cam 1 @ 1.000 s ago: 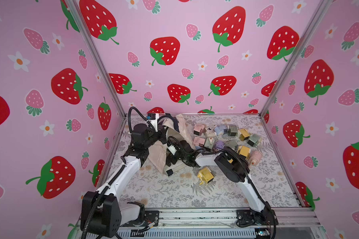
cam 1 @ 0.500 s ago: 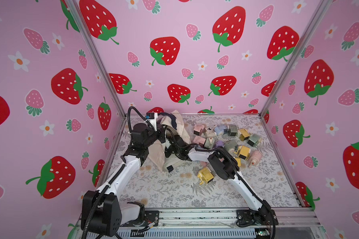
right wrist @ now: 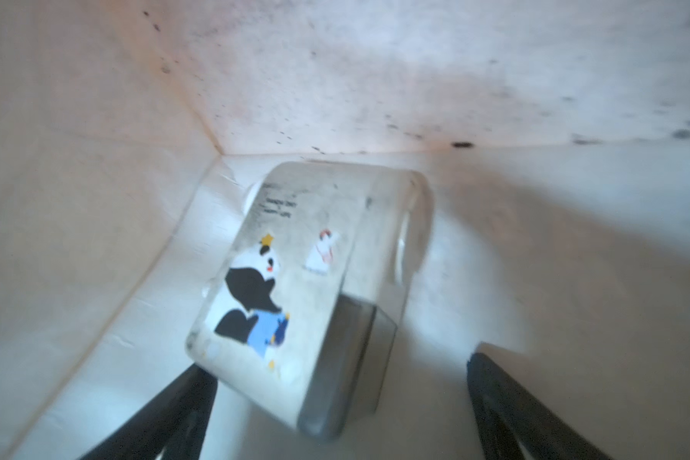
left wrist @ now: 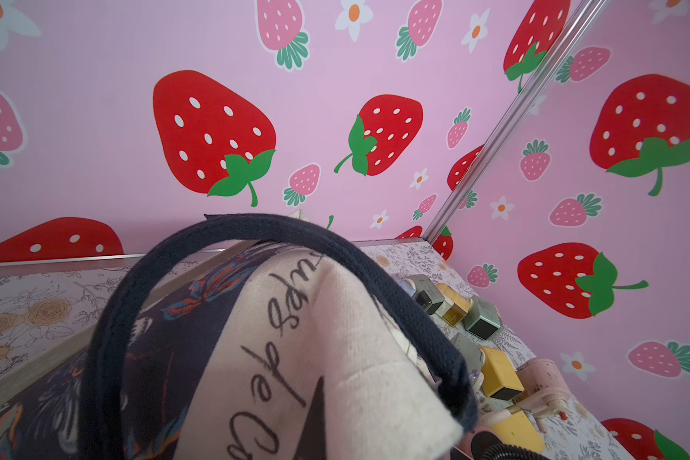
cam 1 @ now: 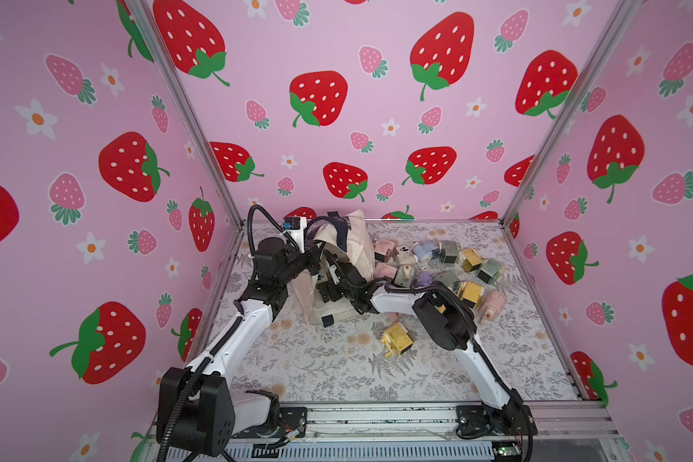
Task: Take out the pencil sharpeners from the tote bags
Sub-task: Pick up the pencil sharpener from the canvas bag.
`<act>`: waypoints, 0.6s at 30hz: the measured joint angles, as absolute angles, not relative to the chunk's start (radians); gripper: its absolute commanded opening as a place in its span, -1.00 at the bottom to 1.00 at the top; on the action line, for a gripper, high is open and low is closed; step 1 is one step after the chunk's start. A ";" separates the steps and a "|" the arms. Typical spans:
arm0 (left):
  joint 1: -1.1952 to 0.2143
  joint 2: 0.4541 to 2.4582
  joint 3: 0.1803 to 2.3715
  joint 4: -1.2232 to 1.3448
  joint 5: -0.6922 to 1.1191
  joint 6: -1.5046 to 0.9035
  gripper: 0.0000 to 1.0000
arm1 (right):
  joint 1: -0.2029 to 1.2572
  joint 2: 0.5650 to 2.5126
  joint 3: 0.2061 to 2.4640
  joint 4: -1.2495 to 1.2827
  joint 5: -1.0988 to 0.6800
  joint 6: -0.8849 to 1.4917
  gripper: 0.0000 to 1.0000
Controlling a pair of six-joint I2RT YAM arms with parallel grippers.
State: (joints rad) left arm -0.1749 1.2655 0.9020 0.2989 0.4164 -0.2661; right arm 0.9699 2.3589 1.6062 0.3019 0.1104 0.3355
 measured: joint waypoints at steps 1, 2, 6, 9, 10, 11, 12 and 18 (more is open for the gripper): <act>-0.175 1.266 0.902 0.299 0.420 -0.266 -1.00 | 0.970 2.347 1.585 0.311 0.115 0.327 0.96; -0.175 1.266 0.902 0.299 0.422 -0.266 -1.00 | 0.969 2.341 1.571 0.319 0.113 0.319 0.95; -0.177 1.266 0.902 0.298 0.428 -0.266 -1.00 | 0.966 2.325 1.524 0.359 0.083 0.285 0.96; -0.178 1.266 0.902 0.298 0.430 -0.266 -1.00 | 0.965 2.301 1.477 0.392 0.041 0.254 0.99; -0.179 1.266 0.902 0.298 0.431 -0.266 -1.00 | 0.965 2.294 1.463 0.405 0.021 0.243 0.99; -0.179 1.266 0.902 0.298 0.431 -0.266 -1.00 | 0.965 2.292 1.456 0.411 -0.006 0.231 0.99; -0.179 1.266 0.902 0.297 0.431 -0.266 -1.00 | 0.964 2.292 1.456 0.413 -0.033 0.221 0.99; -0.179 1.266 0.902 0.297 0.429 -0.266 -1.00 | 0.964 2.332 1.535 0.412 -0.136 0.206 0.99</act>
State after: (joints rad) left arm -0.1795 1.2659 0.9024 0.2970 0.4294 -0.2661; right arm 0.9638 2.3322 1.5349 0.4118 -0.1360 0.2058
